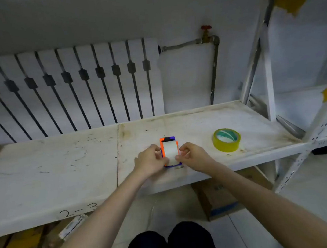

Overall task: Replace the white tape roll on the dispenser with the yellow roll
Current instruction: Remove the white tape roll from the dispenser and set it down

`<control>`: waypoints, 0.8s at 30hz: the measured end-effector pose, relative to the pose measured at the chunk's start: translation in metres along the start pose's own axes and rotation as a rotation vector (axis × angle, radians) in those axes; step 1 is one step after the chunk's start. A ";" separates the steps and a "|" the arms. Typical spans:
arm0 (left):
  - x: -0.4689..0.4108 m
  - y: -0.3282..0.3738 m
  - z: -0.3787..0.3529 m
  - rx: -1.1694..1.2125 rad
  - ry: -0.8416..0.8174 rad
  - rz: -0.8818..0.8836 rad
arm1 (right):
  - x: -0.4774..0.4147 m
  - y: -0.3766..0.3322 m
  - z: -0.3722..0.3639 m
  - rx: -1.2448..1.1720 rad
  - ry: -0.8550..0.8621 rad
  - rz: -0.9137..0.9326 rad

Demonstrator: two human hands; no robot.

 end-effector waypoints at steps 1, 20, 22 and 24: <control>-0.006 -0.001 -0.004 0.029 -0.009 0.008 | -0.003 0.002 -0.003 -0.023 0.001 -0.009; -0.029 -0.001 -0.007 0.591 -0.122 0.055 | -0.012 0.022 -0.020 -0.117 0.129 0.133; -0.023 -0.001 0.001 0.659 -0.113 0.096 | -0.010 0.021 -0.019 -0.129 0.125 0.143; -0.017 0.000 0.012 0.773 -0.131 0.148 | -0.005 0.020 -0.022 -0.135 0.083 0.130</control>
Point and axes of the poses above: each hand's wrist, its own x-axis away from the middle knuckle, its own z-axis out of the back of the hand, y = z × x, the point moved 8 cm from there along -x, towards the middle knuckle, and after that the axes turned 12 degrees about z, right-handed, at the moved point
